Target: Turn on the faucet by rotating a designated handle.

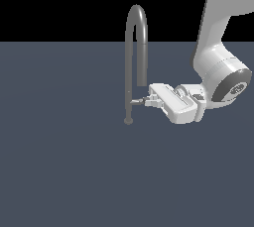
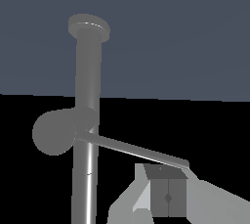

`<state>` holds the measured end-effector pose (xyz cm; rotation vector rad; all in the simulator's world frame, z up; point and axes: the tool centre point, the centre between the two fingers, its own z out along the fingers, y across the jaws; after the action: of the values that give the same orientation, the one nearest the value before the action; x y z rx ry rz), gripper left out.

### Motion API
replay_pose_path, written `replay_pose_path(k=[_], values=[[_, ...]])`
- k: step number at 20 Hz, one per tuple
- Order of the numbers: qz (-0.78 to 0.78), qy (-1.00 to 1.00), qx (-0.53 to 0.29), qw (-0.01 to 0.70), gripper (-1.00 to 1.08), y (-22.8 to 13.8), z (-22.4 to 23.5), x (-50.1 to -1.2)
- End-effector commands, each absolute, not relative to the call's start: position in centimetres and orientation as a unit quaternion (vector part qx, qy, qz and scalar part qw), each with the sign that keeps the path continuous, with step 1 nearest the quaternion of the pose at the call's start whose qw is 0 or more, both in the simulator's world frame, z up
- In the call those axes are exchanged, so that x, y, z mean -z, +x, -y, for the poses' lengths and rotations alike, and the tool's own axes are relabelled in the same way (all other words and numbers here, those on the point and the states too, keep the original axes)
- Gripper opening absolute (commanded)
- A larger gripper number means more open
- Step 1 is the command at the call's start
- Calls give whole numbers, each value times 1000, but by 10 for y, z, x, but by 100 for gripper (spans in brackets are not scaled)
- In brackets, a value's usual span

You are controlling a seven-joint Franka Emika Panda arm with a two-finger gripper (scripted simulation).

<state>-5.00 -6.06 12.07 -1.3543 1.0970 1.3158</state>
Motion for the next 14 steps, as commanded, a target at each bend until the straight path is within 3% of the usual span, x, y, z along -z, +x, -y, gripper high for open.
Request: replay_pose_path(k=[1,7,9,14], values=[[-448,-548,-537,459,-100,-52,61,-109],[-454,-542,-541,455,-100,-58,62,-74],[-443,-551,-535,462,-100,-49,61,-95],[-448,-547,-538,459,-100,-45,60,-74]])
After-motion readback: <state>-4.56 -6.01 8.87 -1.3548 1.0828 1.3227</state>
